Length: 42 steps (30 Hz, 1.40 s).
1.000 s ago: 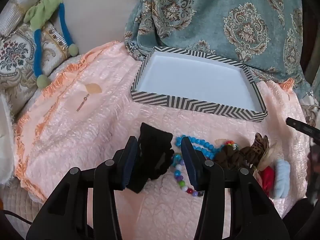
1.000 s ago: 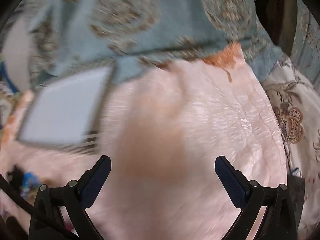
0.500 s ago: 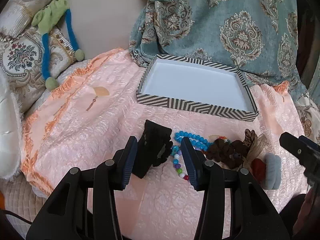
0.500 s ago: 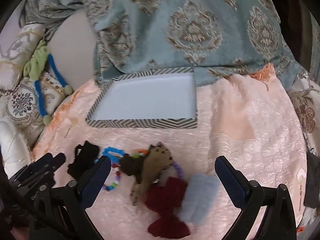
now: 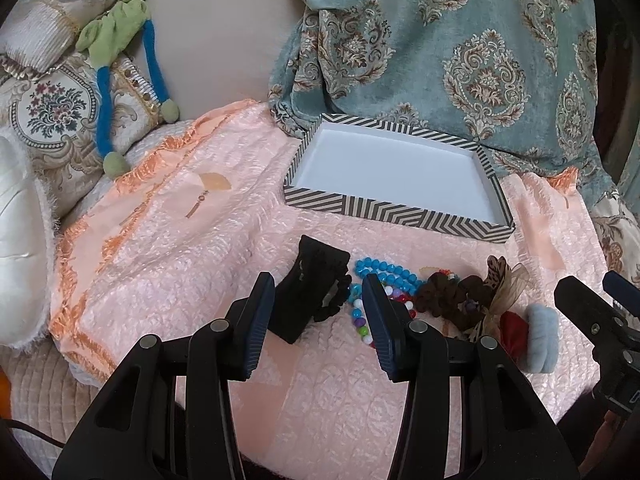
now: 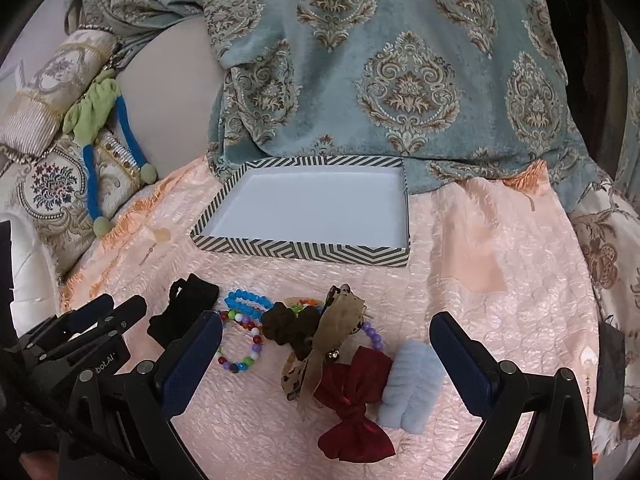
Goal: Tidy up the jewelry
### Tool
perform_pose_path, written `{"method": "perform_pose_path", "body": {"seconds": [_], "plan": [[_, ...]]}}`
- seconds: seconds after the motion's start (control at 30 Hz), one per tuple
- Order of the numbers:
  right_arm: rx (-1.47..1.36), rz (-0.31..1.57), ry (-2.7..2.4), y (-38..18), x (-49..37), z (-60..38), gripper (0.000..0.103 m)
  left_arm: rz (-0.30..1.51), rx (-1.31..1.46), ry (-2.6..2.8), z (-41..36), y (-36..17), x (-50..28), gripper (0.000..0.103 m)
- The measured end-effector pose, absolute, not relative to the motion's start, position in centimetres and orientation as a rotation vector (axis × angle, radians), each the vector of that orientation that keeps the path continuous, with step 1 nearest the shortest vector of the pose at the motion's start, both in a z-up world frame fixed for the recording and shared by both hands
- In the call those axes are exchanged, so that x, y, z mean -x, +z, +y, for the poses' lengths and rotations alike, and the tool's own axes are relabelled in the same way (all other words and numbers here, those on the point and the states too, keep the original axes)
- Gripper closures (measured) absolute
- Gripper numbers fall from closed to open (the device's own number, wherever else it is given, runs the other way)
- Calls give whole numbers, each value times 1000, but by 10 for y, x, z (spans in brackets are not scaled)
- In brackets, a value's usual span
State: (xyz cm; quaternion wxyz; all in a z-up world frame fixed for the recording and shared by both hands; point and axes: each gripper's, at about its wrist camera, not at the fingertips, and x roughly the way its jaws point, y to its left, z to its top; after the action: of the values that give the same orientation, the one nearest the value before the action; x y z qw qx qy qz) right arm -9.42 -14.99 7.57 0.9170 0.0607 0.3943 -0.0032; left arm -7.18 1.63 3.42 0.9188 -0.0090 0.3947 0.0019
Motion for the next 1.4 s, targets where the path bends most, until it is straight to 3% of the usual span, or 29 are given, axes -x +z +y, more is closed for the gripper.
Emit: {"method": "perform_pose_path", "body": {"seconds": [0.47, 0.53, 0.6, 1.4], "plan": [[-172, 834, 17, 69, 92, -157, 0, 823, -22, 38, 15, 29, 70, 54], [-181, 840, 18, 68, 90, -158, 0, 813, -27, 40, 15, 31, 71, 51], [-177, 845, 18, 67, 89, -157, 0, 795, -48, 47, 13, 33, 72, 42], [-150, 815, 18, 70, 92, -157, 0, 775, -114, 46, 4, 32, 76, 42]]}}
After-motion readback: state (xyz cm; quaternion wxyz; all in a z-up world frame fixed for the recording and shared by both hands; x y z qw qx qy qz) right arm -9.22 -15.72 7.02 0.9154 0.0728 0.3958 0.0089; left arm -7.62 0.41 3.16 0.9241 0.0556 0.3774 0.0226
